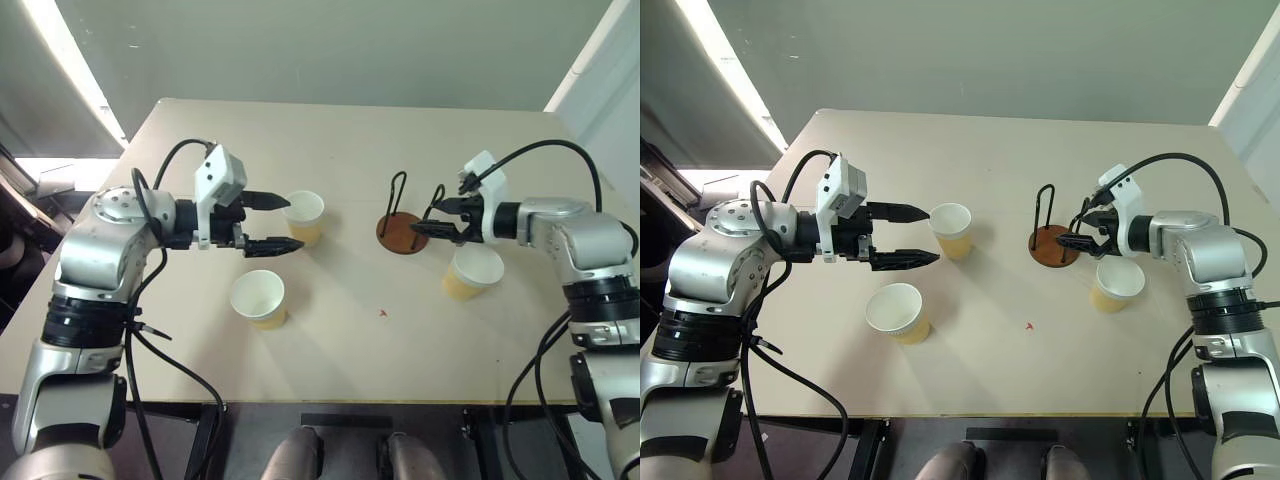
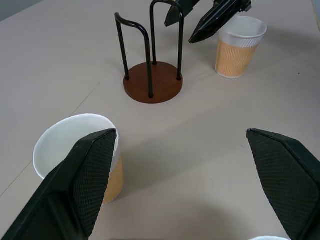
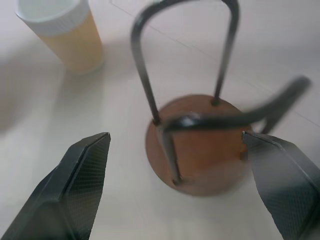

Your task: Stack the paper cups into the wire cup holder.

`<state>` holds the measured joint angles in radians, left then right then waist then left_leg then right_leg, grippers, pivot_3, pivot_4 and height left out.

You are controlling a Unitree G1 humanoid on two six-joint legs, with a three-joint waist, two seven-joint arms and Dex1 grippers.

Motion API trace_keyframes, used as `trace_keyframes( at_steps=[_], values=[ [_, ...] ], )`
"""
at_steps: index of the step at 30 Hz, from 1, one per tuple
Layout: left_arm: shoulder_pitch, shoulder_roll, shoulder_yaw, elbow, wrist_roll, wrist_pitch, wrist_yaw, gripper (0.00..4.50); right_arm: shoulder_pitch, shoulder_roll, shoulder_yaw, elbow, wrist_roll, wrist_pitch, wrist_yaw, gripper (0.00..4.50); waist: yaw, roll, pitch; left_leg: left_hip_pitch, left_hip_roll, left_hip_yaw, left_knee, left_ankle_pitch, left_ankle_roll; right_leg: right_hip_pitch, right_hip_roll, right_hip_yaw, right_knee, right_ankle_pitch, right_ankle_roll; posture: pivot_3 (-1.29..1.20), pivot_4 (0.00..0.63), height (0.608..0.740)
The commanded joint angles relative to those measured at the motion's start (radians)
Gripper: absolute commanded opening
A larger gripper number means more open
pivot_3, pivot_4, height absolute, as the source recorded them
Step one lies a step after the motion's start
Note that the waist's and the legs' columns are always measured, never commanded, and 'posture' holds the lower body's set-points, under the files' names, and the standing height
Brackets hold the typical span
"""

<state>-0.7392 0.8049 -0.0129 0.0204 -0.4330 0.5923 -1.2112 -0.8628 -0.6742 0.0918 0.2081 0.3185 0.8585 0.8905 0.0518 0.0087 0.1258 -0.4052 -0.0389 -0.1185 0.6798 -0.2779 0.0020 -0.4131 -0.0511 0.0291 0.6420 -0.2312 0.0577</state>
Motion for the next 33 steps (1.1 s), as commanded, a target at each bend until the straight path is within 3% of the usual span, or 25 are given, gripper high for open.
trace_keyframes(
  at_steps=[1,4,13,24,33],
  values=[
    [0.001,0.011,0.028,-0.025,-0.009,-0.013,0.007,4.50,-0.029,0.010,-0.018,-0.012,-0.003,0.002,-0.018,4.20,0.001,0.000,0.000,0.000,0.000,0.000,0.000,0.000,0.000,0.000,0.000,0.000,0.000,0.000,0.000,0.00,0.150,0.740],
    [0.004,0.012,0.030,-0.029,-0.011,-0.011,0.010,4.50,-0.027,0.027,-0.022,-0.014,-0.001,0.010,-0.035,3.44,0.001,0.000,0.000,-0.001,0.000,0.000,0.000,0.000,0.000,0.000,0.000,0.000,0.000,0.000,0.000,0.00,0.150,0.740],
    [-0.001,0.025,0.038,-0.029,-0.035,0.010,-0.003,4.50,-0.018,0.031,-0.022,-0.057,0.010,0.012,-0.027,0.13,0.001,0.000,0.000,-0.001,0.000,0.000,0.000,0.000,0.000,-0.001,0.000,0.000,0.000,0.000,0.000,0.00,0.150,0.740],
    [0.046,0.179,0.045,-0.195,-0.217,0.176,-0.194,4.50,0.061,-0.171,0.038,-0.482,0.119,0.066,0.208,0.05,-0.001,0.001,0.000,-0.009,0.000,-0.001,0.000,0.000,-0.001,-0.006,0.000,-0.001,-0.003,0.000,0.000,0.00,0.150,0.740],
    [0.092,0.246,0.002,-0.260,-0.206,0.140,-0.277,4.50,0.138,-0.262,0.046,-0.663,0.202,0.109,0.274,0.05,-0.002,0.000,0.000,-0.007,0.000,-0.001,0.002,0.001,-0.001,-0.005,0.000,-0.001,-0.006,0.000,0.000,0.00,0.150,0.740]
  ],
)
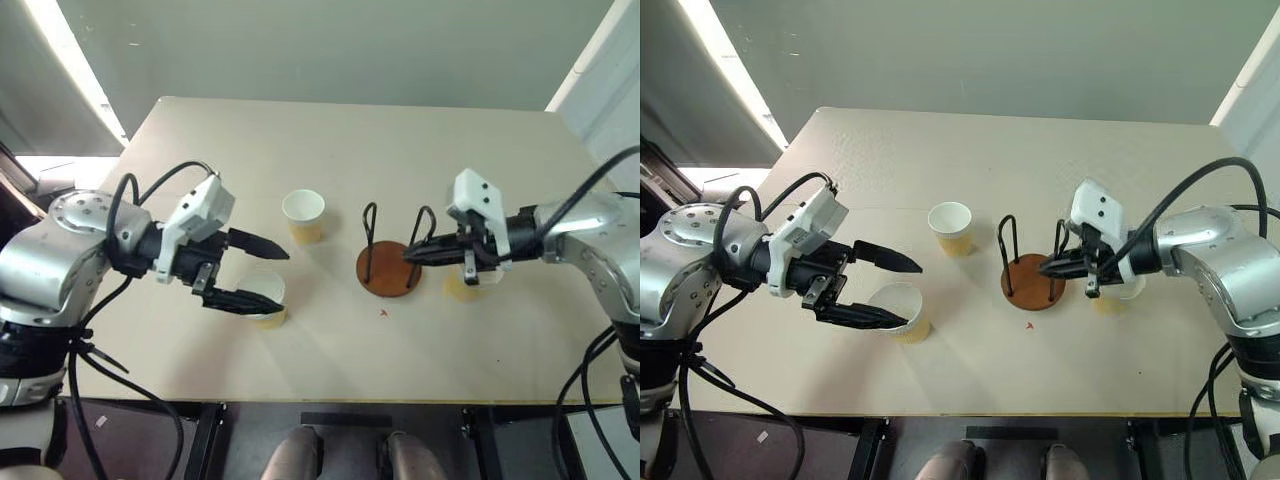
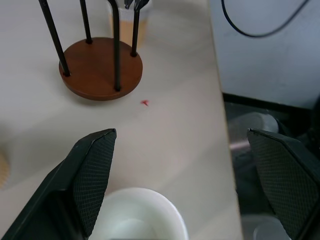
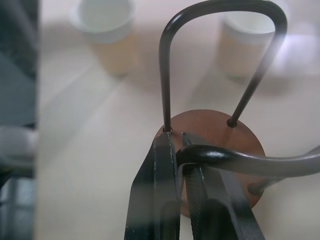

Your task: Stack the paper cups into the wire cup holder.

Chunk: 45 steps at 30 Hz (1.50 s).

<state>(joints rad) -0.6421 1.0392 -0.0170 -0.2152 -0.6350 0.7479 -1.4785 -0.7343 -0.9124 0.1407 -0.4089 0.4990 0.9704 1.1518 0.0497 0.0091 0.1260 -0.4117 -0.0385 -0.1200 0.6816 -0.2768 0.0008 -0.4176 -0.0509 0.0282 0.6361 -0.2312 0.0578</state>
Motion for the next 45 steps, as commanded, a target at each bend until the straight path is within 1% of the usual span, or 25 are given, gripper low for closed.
trace_keyframes(
  at_steps=[1,7,13,16,18,22,26,30,33,35,38,40,43,45],
  values=[
    [-0.004,0.011,0.004,-0.028,-0.004,-0.016,-0.010,4.50,0.019,-0.030,0.000,-0.050,0.023,-0.007,0.015,0.05,-0.001,0.000,0.000,0.000,0.000,0.000,0.000,0.000,0.000,0.000,0.000,0.000,0.000,0.000,0.000,0.00,0.150,0.740],
    [0.005,0.010,-0.003,-0.045,-0.001,-0.018,-0.005,4.50,0.077,-0.042,0.020,-0.061,0.021,-0.028,0.018,0.05,-0.002,0.000,0.000,0.000,0.000,0.000,-0.001,0.000,0.000,0.000,0.000,0.000,-0.001,0.000,0.000,0.00,0.150,0.740],
    [-0.002,0.012,-0.001,-0.055,-0.005,-0.005,0.008,4.50,0.095,-0.036,0.096,-0.027,-0.031,-0.062,0.008,0.05,-0.002,0.000,0.000,0.000,0.000,0.000,-0.001,0.000,0.000,0.000,0.000,0.000,0.000,0.000,0.000,0.00,0.150,0.740],
    [-0.003,0.011,0.001,-0.056,-0.006,-0.001,0.012,4.50,0.095,-0.041,0.123,-0.013,-0.054,-0.081,0.014,0.87,-0.003,-0.001,0.000,0.000,0.000,0.000,-0.001,0.000,0.000,0.000,0.000,0.000,0.000,0.000,0.000,0.00,0.150,0.740],
    [-0.004,0.010,0.001,-0.055,-0.007,0.001,0.016,4.50,0.095,-0.042,0.135,-0.002,-0.069,-0.095,0.017,1.52,-0.003,-0.001,0.000,0.000,0.000,0.000,-0.001,0.000,0.000,0.000,0.000,0.000,0.000,0.000,0.000,0.00,0.150,0.740],
    [-0.006,0.008,0.002,-0.049,-0.005,-0.001,0.022,4.50,0.094,-0.044,0.134,0.018,-0.078,-0.109,0.022,3.03,-0.003,-0.001,0.000,0.000,0.000,0.000,-0.001,0.000,0.000,0.000,0.000,0.000,0.000,0.000,0.000,0.00,0.150,0.740],
    [-0.004,0.004,0.019,-0.054,-0.012,-0.004,0.042,4.50,0.110,-0.075,0.089,0.015,-0.060,-0.105,0.027,4.47,-0.001,-0.001,0.000,0.000,0.000,0.000,-0.001,0.000,0.000,0.000,0.000,0.000,0.000,0.000,0.000,0.00,0.150,0.740],
    [0.009,0.007,0.036,-0.085,0.002,-0.025,0.084,4.50,0.147,-0.167,0.005,-0.018,-0.028,-0.101,0.060,4.47,0.000,-0.001,0.000,0.000,0.000,0.000,-0.001,0.000,0.000,0.000,0.000,0.000,0.000,0.000,0.000,0.00,0.150,0.740],
    [0.037,0.034,0.027,-0.125,0.054,-0.079,0.100,4.50,0.148,-0.215,-0.099,-0.016,0.032,-0.086,0.086,4.47,-0.001,-0.001,0.000,0.000,0.000,0.000,-0.001,0.000,0.000,0.000,0.000,0.000,0.000,0.000,0.000,0.00,0.150,0.740],
    [0.049,0.046,0.022,-0.139,0.078,-0.109,0.101,4.50,0.148,-0.234,-0.132,-0.008,0.052,-0.082,0.096,4.47,-0.002,-0.001,0.000,0.000,0.000,0.000,-0.002,0.000,0.000,0.000,0.000,0.000,0.000,0.000,0.000,0.00,0.150,0.740],
    [0.071,0.083,0.001,-0.176,0.141,-0.186,0.084,4.50,0.135,-0.251,-0.202,0.023,0.104,-0.057,0.104,4.47,-0.004,-0.001,0.000,0.002,0.000,0.000,-0.002,0.000,0.000,0.001,0.000,0.000,0.000,0.000,0.000,0.00,0.150,0.740],
    [0.079,0.101,-0.014,-0.183,0.185,-0.236,0.076,4.50,0.123,-0.251,-0.223,0.027,0.131,-0.041,0.102,4.47,-0.006,-0.001,0.000,0.002,0.000,0.000,-0.002,0.000,0.000,0.001,0.000,0.001,0.000,0.000,0.000,0.00,0.150,0.740],
    [0.094,0.149,-0.052,-0.181,0.302,-0.338,0.072,4.50,0.106,-0.216,-0.275,0.013,0.202,-0.033,0.089,4.47,-0.007,-0.001,0.000,0.002,0.000,0.000,-0.002,0.000,0.000,0.001,0.000,0.001,0.000,0.000,0.000,0.00,0.150,0.740],
    [0.121,0.181,-0.061,-0.202,0.338,-0.355,0.071,4.50,0.107,-0.209,-0.286,0.004,0.240,-0.026,0.095,4.47,-0.008,-0.001,0.000,0.002,0.000,0.000,-0.002,0.000,0.000,0.001,0.000,0.001,0.000,0.000,-0.001,0.00,0.150,0.740]
  ],
)
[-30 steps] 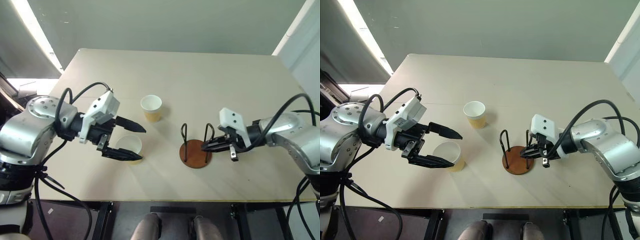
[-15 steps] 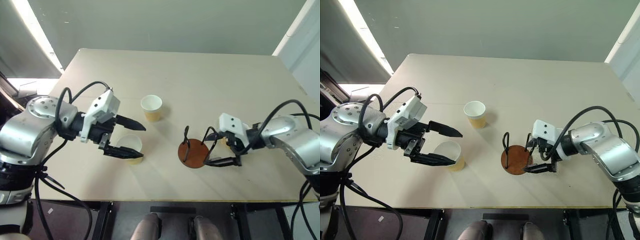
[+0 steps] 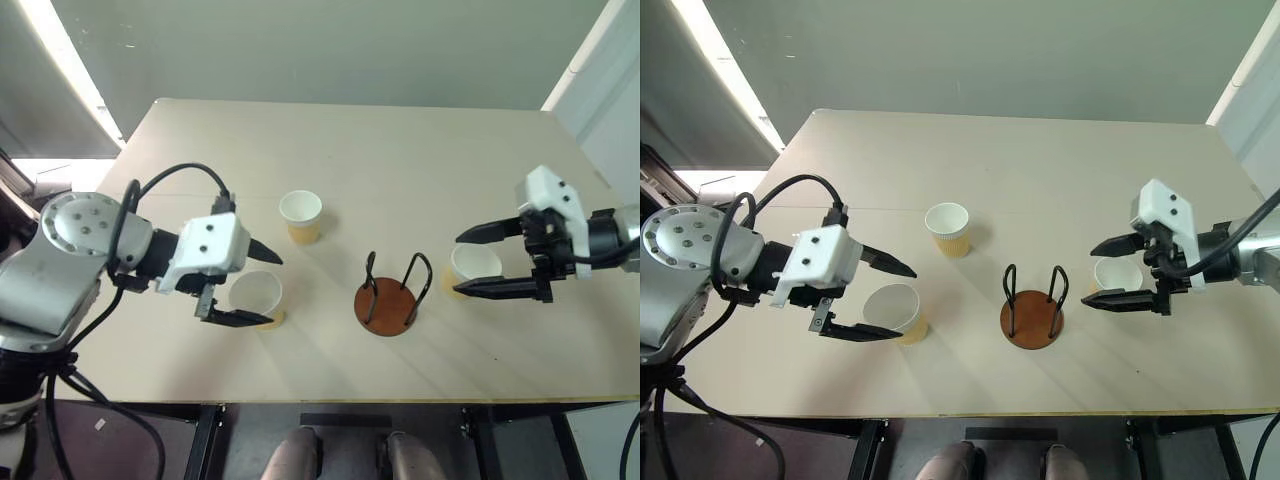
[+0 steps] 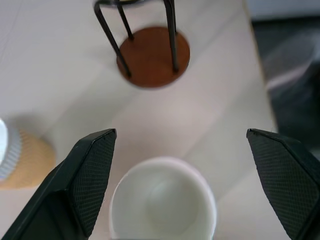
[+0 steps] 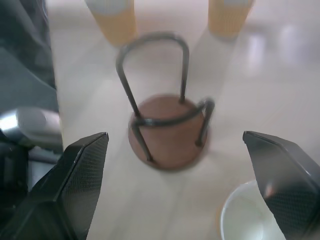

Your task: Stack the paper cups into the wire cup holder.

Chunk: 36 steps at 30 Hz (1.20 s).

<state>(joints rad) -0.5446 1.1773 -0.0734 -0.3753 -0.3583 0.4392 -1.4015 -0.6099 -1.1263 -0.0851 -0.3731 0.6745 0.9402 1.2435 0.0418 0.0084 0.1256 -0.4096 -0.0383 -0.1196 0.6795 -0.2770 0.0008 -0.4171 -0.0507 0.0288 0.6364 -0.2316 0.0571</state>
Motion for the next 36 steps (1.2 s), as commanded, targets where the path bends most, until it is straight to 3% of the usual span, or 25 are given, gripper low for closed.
trace_keyframes(
  at_steps=[1,11,22,25,36],
  values=[
    [0.046,0.055,-0.001,-0.059,0.069,-0.056,-0.007,4.50,-0.013,0.005,-0.063,-0.037,0.075,0.001,0.008,4.47,-0.002,0.000,0.000,0.000,0.000,0.000,0.000,0.000,0.000,0.000,0.000,0.000,0.000,0.000,0.000,0.00,0.150,0.740],
    [0.197,0.099,0.008,-0.147,0.128,-0.030,0.046,4.50,-0.056,-0.006,-0.005,-0.007,0.083,-0.021,0.037,4.47,-0.003,0.000,0.000,0.000,0.000,0.000,0.000,0.000,0.000,0.000,0.000,0.000,0.002,0.000,-0.001,0.00,0.150,0.740],
    [0.121,0.012,-0.108,-0.063,0.232,-0.073,0.058,4.50,-0.040,-0.004,-0.001,-0.018,0.081,-0.037,0.022,4.47,-0.003,0.000,0.000,0.001,0.000,0.000,0.000,-0.001,-0.001,0.000,0.000,0.000,0.007,-0.001,-0.002,0.00,0.150,0.740],
    [0.092,-0.022,-0.136,-0.035,0.249,-0.113,0.049,3.89,-0.033,-0.001,-0.003,-0.023,0.081,-0.040,0.011,4.50,-0.003,0.000,0.000,0.001,0.000,0.000,0.000,-0.001,-0.001,0.000,-0.001,0.000,0.008,-0.001,-0.002,0.00,0.150,0.740],
    [-0.065,-0.093,-0.136,0.041,0.172,-0.116,-0.045,0.02,0.003,0.010,-0.013,-0.027,0.073,-0.090,-0.017,4.50,-0.003,0.000,0.000,0.000,0.000,0.000,0.001,-0.001,-0.001,0.000,-0.001,0.000,0.008,-0.001,-0.002,0.00,0.150,0.740]
  ],
)
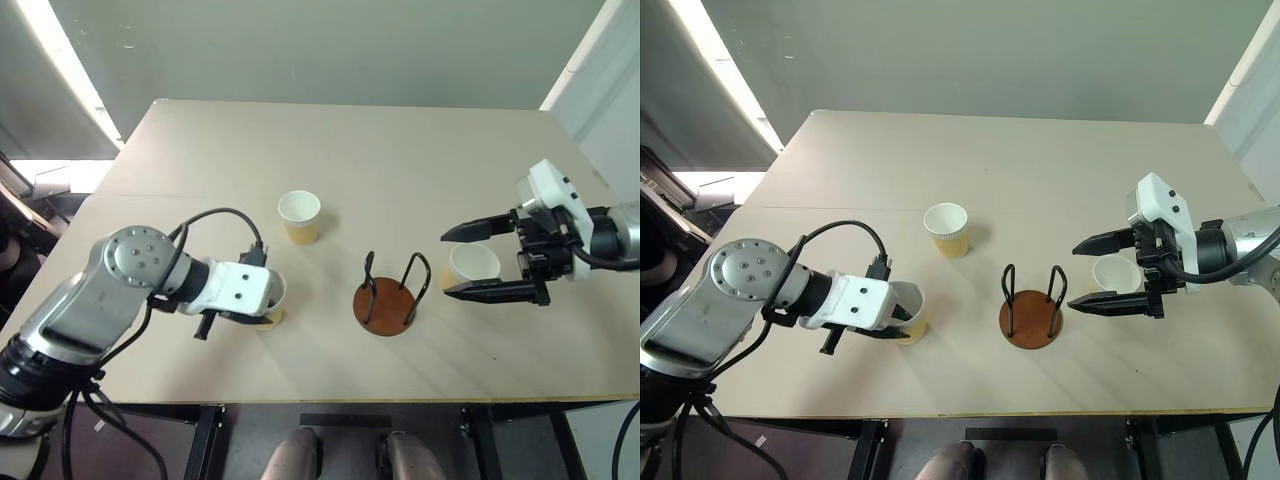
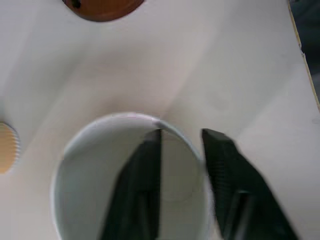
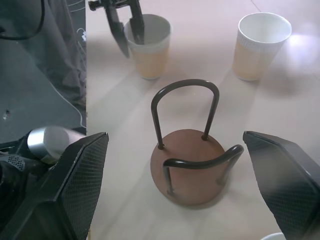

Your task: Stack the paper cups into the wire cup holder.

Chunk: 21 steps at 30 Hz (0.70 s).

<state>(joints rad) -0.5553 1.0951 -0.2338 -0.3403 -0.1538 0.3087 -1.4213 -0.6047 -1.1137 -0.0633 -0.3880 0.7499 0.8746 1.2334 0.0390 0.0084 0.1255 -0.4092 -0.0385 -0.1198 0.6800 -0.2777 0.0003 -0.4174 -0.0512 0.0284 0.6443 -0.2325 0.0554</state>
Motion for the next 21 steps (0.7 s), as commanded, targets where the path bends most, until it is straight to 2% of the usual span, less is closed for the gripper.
trace_keyframes(
  at_steps=[1,11,18,21],
  values=[
    [-0.076,-0.017,0.025,0.012,-0.043,0.023,-0.034,0.02,-0.002,-0.001,-0.034,-0.012,-0.002,-0.027,-0.009,4.50,0.000,0.000,0.000,0.000,0.000,0.000,0.000,0.000,0.000,0.000,0.000,0.000,0.000,0.000,0.000,0.00,0.150,0.740],
    [-0.397,-0.133,0.034,0.145,-0.170,0.122,-0.114,0.02,0.034,-0.004,-0.059,0.000,-0.014,-0.072,-0.029,4.50,0.002,0.000,0.000,-0.001,0.000,0.000,0.001,0.000,0.000,0.000,0.000,0.000,0.000,0.000,0.001,0.00,0.150,0.740],
    [-0.611,-0.285,0.006,0.267,-0.213,0.142,-0.144,0.02,0.084,-0.035,-0.109,0.017,-0.028,-0.092,-0.032,4.50,0.003,0.000,0.000,-0.002,0.000,0.000,0.001,0.000,0.001,0.000,0.000,0.000,-0.001,0.001,0.001,0.00,0.150,0.740],
    [-0.656,-0.350,-0.003,0.313,-0.234,0.150,-0.164,0.02,0.126,-0.052,-0.153,-0.001,-0.024,-0.085,-0.043,4.50,0.009,0.000,0.000,-0.003,0.000,0.000,0.002,0.000,0.001,0.000,-0.001,-0.001,-0.001,0.001,0.002,0.00,0.150,0.740]
  ],
)
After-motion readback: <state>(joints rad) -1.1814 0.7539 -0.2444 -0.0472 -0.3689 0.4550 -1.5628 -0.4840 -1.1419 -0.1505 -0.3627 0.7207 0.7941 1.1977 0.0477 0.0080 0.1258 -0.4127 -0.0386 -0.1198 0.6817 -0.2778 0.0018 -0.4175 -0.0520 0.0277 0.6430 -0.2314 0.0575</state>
